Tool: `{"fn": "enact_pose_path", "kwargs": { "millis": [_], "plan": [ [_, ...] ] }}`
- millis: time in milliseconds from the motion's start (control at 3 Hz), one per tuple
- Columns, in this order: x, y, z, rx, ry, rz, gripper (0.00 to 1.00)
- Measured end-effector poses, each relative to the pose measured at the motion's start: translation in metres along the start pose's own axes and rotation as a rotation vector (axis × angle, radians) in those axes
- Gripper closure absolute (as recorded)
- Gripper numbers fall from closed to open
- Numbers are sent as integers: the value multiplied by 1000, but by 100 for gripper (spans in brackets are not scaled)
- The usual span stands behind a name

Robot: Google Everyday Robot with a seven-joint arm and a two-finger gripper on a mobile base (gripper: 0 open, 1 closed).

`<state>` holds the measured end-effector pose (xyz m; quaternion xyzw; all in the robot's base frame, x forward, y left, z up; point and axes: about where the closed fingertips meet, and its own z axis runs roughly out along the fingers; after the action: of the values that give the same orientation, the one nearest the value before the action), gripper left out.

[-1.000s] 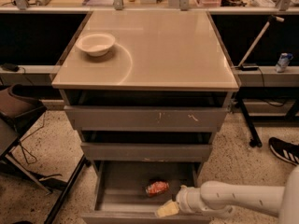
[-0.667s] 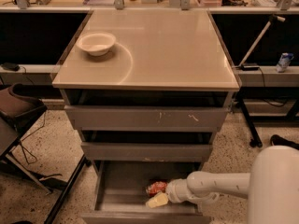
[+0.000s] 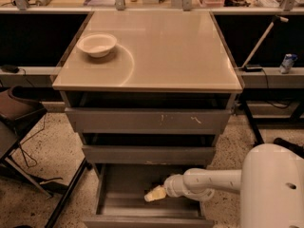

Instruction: Pick coke can from bottom drawer and place on counter

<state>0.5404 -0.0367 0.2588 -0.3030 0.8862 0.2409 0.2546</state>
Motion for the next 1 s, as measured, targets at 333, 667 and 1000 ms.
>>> {"fn": "enact_pose_path", "kwargs": {
  "millis": [333,667,1000],
  "plan": [
    [19,11,20,-1,27,7,0],
    [46,8,69,15,88,93,0],
    [49,3,82,34,103,140,0]
  ]
}}
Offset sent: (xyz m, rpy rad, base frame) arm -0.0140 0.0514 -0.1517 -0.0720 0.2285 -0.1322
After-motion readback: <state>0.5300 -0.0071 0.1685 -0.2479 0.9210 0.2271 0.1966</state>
